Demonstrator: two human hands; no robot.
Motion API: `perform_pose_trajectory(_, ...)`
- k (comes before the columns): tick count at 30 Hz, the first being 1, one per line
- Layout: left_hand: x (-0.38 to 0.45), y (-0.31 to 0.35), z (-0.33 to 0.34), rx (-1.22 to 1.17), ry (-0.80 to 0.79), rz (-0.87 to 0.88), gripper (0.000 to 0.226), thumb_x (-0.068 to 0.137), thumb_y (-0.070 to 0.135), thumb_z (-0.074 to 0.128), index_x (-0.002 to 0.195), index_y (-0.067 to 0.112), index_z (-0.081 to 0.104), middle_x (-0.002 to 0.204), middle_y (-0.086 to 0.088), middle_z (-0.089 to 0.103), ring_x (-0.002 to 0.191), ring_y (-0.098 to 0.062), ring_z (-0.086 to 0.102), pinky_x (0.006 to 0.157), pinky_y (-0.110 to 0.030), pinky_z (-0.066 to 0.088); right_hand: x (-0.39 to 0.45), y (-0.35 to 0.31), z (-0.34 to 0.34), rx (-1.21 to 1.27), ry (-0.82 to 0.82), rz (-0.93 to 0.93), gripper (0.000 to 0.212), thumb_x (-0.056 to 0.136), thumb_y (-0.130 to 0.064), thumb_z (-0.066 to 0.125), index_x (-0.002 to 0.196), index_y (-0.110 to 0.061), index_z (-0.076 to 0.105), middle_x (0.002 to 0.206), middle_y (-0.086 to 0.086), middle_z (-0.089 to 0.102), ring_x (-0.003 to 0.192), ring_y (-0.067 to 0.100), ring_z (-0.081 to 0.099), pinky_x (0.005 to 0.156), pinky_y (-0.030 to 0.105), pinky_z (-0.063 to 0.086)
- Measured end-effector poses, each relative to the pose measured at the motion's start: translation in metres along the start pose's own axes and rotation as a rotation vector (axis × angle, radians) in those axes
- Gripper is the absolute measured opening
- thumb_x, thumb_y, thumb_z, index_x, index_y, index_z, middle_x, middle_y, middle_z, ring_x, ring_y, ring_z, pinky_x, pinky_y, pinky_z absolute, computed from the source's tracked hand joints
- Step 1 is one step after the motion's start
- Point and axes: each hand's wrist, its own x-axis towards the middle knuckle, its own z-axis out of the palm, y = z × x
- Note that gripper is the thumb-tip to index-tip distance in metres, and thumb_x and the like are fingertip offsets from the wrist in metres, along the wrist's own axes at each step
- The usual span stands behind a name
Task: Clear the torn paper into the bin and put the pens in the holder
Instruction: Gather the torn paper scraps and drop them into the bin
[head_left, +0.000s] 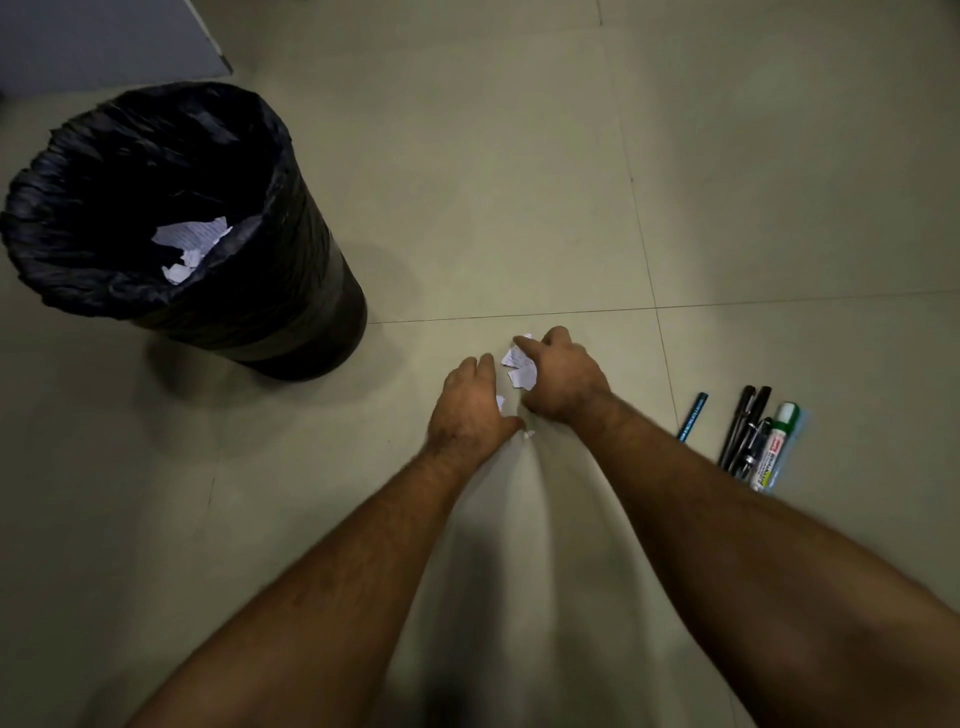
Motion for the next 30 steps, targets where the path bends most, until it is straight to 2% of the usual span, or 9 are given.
perform_pose_trajectory(4, -0.011, 0.010, 0.012, 0.061, -0.099, 0.000, 0.097, 0.069, 0.054, 0.077, 0.148, 0.016, 0.034, 0.150, -0.010, 0.039, 0.140, -0.028, 0.033, 0.114, -0.038, 0.034, -0.007, 0.002, 0.000, -0.061, 0.025, 0.017, 0.032, 0.092, -0.037, 0.053, 0.122, -0.033, 0.062, 0.115, 0.008, 0.051, 0.101, 0.031, 0.058, 0.082, 0.039, 0.053)
perform_pose_trajectory(6, -0.014, 0.013, 0.015, 0.114, -0.147, 0.055, 0.083, 0.081, 0.045, 0.071, 0.150, 0.019, 0.032, 0.157, -0.012, 0.031, 0.146, -0.029, 0.025, 0.116, -0.040, 0.030, -0.020, 0.008, 0.003, -0.050, 0.068, 0.073, 0.029, 0.094, -0.043, 0.050, 0.117, -0.034, 0.067, 0.112, 0.006, 0.055, 0.102, 0.027, 0.058, 0.081, 0.038, 0.053)
perform_pose_trajectory(9, -0.015, 0.011, 0.008, 0.193, -0.140, 0.113, 0.057, 0.092, 0.034, 0.061, 0.144, 0.016, 0.044, 0.157, -0.013, 0.032, 0.145, -0.028, 0.027, 0.115, -0.037, 0.029, -0.037, 0.019, 0.013, -0.057, 0.135, 0.101, 0.029, 0.095, -0.043, 0.053, 0.116, -0.031, 0.069, 0.113, 0.004, 0.057, 0.102, 0.025, 0.055, 0.077, 0.034, 0.050)
perform_pose_trajectory(12, -0.017, 0.008, 0.007, 0.141, -0.086, 0.090, 0.056, 0.090, 0.033, 0.063, 0.141, 0.015, 0.047, 0.151, -0.013, 0.040, 0.139, -0.029, 0.037, 0.111, -0.035, 0.034, -0.043, 0.024, 0.017, -0.050, 0.183, 0.083, 0.026, 0.092, -0.042, 0.060, 0.111, -0.031, 0.072, 0.116, 0.001, 0.057, 0.105, 0.023, 0.053, 0.076, 0.032, 0.049)
perform_pose_trajectory(16, -0.028, 0.011, 0.010, 0.117, 0.023, -0.007, 0.057, 0.081, 0.045, 0.068, 0.128, 0.017, 0.054, 0.123, -0.006, 0.053, 0.118, -0.027, 0.048, 0.092, -0.038, 0.050, -0.041, 0.025, 0.019, -0.011, 0.172, 0.069, 0.024, 0.091, -0.036, 0.060, 0.108, -0.026, 0.074, 0.116, 0.000, 0.062, 0.103, 0.023, 0.057, 0.078, 0.034, 0.054)
perform_pose_trajectory(21, -0.027, 0.024, 0.016, 0.137, 0.009, -0.055, 0.050, 0.086, 0.038, 0.066, 0.129, 0.013, 0.056, 0.126, -0.008, 0.053, 0.118, -0.027, 0.047, 0.094, -0.035, 0.047, -0.041, 0.020, 0.020, 0.054, 0.149, 0.069, 0.023, 0.093, -0.030, 0.059, 0.105, -0.018, 0.073, 0.106, 0.006, 0.065, 0.089, 0.025, 0.063, 0.074, 0.032, 0.055)
perform_pose_trajectory(23, -0.025, 0.028, 0.019, 0.130, 0.009, -0.033, 0.035, 0.090, 0.029, 0.064, 0.121, 0.013, 0.063, 0.118, -0.008, 0.057, 0.113, -0.027, 0.051, 0.090, -0.035, 0.049, -0.042, 0.021, 0.019, 0.098, 0.131, 0.077, 0.026, 0.093, -0.029, 0.058, 0.115, -0.017, 0.068, 0.112, 0.008, 0.062, 0.092, 0.027, 0.064, 0.077, 0.033, 0.054)
perform_pose_trajectory(26, -0.025, 0.032, 0.022, 0.155, 0.010, -0.029, 0.024, 0.094, 0.019, 0.056, 0.113, 0.015, 0.070, 0.107, -0.008, 0.061, 0.103, -0.027, 0.058, 0.084, -0.034, 0.052, -0.041, 0.021, 0.015, 0.200, 0.079, 0.086, 0.051, 0.092, -0.032, 0.062, 0.140, -0.017, 0.048, 0.129, 0.011, 0.054, 0.107, 0.031, 0.061, 0.088, 0.037, 0.052)
perform_pose_trajectory(30, -0.023, 0.037, 0.021, 0.153, 0.003, -0.093, 0.026, 0.097, 0.018, 0.053, 0.116, 0.014, 0.070, 0.111, -0.009, 0.064, 0.102, -0.027, 0.062, 0.088, -0.033, 0.052, -0.035, 0.020, 0.010, 0.203, 0.014, 0.145, 0.038, 0.088, -0.031, 0.068, 0.122, -0.014, 0.060, 0.117, 0.012, 0.057, 0.100, 0.031, 0.062, 0.083, 0.032, 0.049)
